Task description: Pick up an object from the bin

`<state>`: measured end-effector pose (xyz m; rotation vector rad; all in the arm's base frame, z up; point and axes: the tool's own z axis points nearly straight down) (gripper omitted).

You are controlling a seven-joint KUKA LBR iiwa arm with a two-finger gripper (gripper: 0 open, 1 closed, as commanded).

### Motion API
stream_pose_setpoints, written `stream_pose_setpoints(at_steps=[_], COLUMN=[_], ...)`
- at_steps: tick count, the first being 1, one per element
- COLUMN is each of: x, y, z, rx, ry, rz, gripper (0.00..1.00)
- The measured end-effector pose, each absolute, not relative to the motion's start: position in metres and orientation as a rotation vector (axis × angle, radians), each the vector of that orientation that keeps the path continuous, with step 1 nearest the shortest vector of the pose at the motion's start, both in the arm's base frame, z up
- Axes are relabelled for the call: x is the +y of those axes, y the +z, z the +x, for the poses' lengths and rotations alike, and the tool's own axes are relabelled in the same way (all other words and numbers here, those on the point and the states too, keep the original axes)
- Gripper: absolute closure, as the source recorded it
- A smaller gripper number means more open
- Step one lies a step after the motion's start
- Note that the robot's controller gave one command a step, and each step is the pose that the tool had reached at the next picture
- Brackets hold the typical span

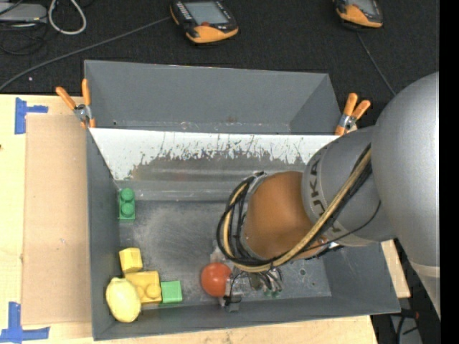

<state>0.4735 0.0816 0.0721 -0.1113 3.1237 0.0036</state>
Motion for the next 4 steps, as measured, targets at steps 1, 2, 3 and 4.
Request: stream_pose_setpoints(at_steps=[1,2,3,4], x=[0.0815,0.0813,0.0813,0.0813], y=[0.0719,0.0719,0.0718,0.0718], z=[0.4734,0.4734,0.4734,0.4734], rx=[3.124,3.124,3.124,3.125], ry=[0.004,0.004,0.005,0.005], rz=[-0.108,-0.106,-0.104,-0.103], gripper=[1.0,1.0,1.0,1.0])
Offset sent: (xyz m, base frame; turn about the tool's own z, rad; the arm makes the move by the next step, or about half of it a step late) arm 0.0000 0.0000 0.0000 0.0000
